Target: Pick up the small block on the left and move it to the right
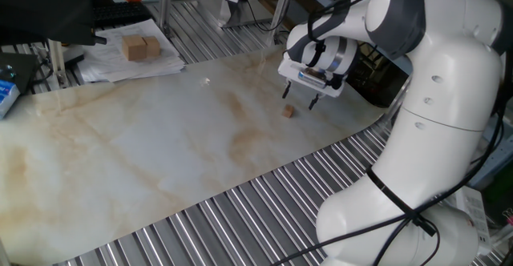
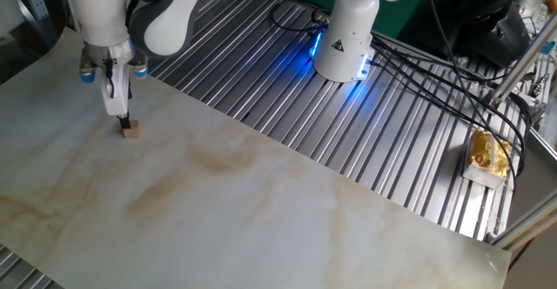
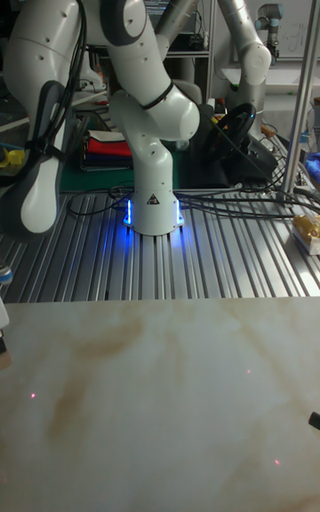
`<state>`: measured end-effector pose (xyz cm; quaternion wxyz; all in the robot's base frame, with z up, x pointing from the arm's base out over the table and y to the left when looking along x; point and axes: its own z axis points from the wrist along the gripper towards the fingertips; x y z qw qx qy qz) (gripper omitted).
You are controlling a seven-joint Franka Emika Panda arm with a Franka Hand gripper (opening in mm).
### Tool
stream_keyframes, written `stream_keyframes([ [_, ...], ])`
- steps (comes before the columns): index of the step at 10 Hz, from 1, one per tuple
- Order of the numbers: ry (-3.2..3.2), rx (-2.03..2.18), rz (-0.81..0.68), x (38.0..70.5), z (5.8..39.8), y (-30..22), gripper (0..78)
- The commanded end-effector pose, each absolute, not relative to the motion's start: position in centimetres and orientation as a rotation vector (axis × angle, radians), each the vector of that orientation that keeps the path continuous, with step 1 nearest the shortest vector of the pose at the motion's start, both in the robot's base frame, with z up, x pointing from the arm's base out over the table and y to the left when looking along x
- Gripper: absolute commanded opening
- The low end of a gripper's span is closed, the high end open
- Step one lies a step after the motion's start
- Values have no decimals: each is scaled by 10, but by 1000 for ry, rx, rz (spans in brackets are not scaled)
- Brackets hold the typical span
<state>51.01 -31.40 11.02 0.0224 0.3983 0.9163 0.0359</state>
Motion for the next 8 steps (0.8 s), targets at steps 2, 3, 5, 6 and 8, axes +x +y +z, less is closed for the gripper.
stream_keyframes([
  [2,2820,1259,113,515,107,-304,774],
  [3,2820,1250,113,515,105,-304,774],
  [5,2818,1243,115,518,100,-304,774],
  [6,2814,1241,115,519,97,-305,774],
  [8,2812,1238,119,519,94,-305,774],
])
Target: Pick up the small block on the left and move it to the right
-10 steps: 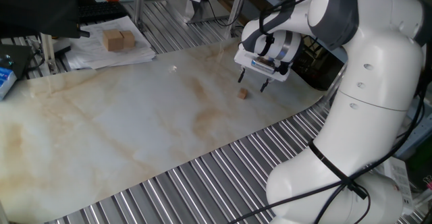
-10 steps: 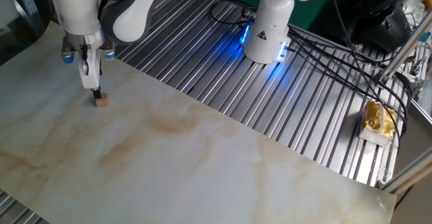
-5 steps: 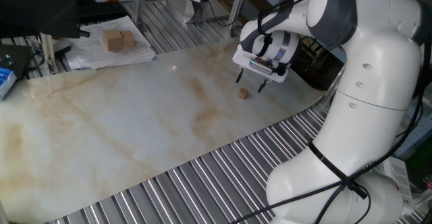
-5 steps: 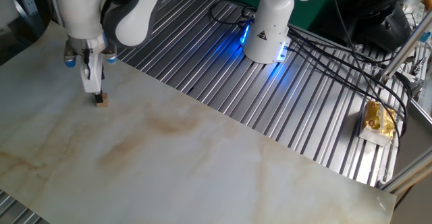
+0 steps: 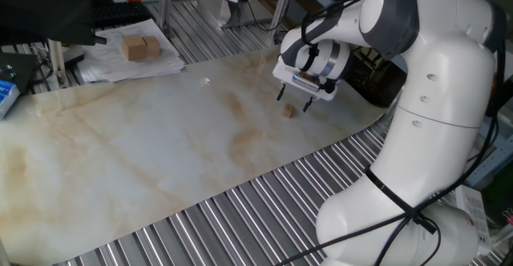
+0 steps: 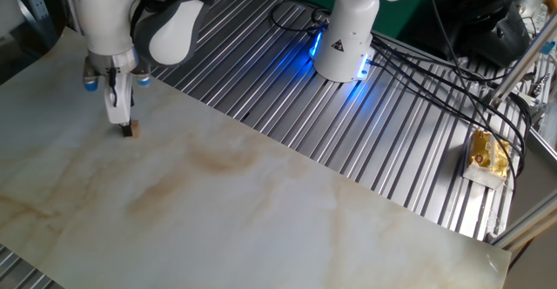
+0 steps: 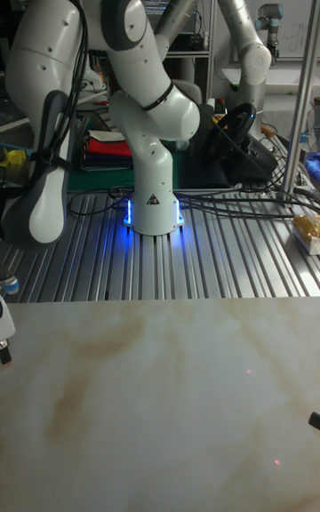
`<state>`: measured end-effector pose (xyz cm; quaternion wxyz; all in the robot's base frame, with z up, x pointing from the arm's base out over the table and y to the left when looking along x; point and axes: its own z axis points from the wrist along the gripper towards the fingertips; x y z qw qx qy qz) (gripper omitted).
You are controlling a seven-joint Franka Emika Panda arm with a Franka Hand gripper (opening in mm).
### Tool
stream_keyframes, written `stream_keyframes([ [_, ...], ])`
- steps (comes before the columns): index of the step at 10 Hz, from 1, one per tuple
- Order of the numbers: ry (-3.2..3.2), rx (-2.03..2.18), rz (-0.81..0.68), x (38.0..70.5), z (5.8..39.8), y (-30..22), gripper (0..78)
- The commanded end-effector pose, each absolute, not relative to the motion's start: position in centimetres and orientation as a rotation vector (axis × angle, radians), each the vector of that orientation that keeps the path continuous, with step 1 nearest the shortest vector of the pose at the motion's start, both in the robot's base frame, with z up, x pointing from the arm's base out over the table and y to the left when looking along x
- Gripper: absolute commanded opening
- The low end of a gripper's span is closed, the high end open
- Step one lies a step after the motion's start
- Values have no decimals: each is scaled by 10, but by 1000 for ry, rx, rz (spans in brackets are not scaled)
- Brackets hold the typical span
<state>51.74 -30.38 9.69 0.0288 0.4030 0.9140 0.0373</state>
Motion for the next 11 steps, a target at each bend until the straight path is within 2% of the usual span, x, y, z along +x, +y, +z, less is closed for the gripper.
stream_keyframes([
  [1,2812,1239,119,519,94,-305,774],
  [11,2794,1241,132,519,83,-303,774],
])
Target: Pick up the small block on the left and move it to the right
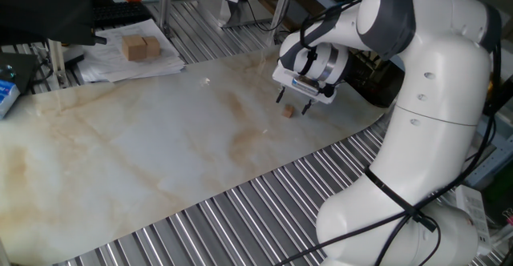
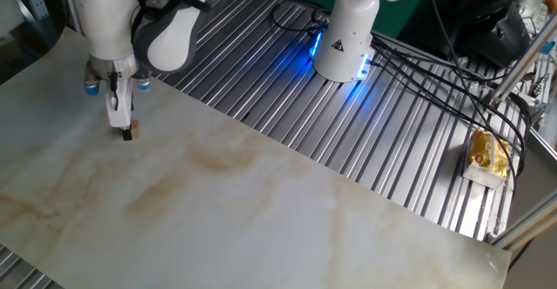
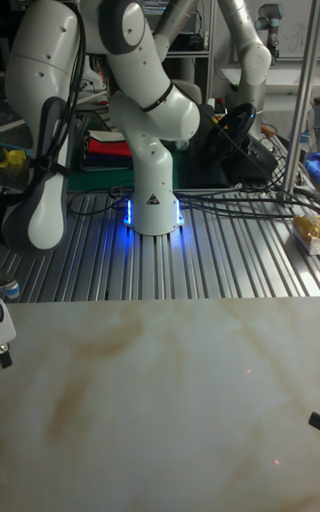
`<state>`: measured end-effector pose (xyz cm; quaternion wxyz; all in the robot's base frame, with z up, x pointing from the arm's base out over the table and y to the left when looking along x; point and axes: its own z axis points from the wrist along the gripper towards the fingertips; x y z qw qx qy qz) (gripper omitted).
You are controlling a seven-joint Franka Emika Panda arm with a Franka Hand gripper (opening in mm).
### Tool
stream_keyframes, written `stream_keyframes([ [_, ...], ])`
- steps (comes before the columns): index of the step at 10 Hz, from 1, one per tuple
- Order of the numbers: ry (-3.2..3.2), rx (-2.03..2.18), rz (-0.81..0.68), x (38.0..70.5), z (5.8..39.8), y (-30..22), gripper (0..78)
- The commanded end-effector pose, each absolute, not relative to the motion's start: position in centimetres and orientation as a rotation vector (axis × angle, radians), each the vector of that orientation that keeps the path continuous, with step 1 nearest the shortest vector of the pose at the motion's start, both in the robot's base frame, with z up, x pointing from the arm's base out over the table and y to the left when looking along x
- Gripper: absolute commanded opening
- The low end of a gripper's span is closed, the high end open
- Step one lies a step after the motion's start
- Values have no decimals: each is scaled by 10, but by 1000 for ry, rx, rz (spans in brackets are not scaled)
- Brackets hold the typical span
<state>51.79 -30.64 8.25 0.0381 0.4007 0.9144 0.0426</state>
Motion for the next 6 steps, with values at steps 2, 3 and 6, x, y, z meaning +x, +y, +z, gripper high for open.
stream_keyframes([
  [2,2787,1246,129,519,81,-299,774],
  [3,2789,1242,128,519,81,-299,774],
  [6,2785,1236,134,518,76,-300,774],
])
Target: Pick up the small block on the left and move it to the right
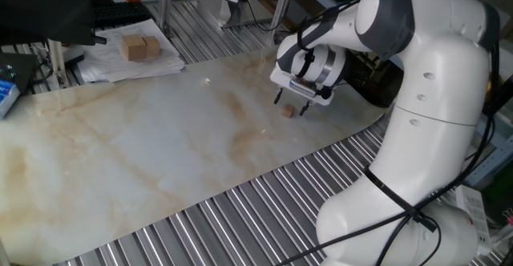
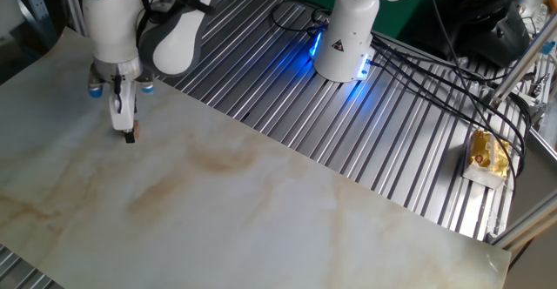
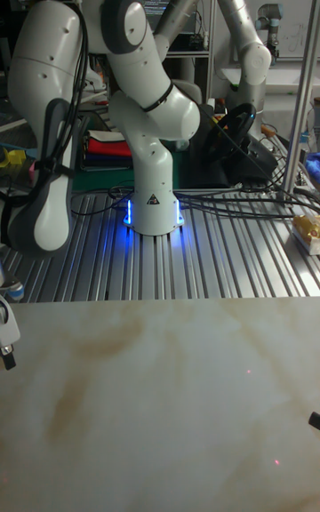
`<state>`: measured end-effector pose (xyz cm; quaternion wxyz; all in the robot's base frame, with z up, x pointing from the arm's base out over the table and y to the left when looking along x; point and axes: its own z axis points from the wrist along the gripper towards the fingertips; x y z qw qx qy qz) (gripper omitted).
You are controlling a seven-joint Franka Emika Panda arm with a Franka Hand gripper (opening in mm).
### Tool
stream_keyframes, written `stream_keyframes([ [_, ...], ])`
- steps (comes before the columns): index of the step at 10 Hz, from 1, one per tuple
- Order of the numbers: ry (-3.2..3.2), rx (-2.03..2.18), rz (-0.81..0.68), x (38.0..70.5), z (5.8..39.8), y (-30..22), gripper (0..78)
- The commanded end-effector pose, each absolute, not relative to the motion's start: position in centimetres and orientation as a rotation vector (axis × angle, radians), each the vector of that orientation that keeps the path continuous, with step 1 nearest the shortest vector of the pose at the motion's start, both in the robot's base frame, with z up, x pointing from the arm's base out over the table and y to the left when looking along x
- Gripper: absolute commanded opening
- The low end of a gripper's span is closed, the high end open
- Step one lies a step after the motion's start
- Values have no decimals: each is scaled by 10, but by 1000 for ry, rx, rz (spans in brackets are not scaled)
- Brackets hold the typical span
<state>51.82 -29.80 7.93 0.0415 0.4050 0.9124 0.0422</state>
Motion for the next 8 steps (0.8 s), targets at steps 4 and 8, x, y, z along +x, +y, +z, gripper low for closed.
stream_keyframes([
  [4,2779,1233,139,517,72,-301,774],
  [8,2783,1222,137,517,71,-301,774],
])
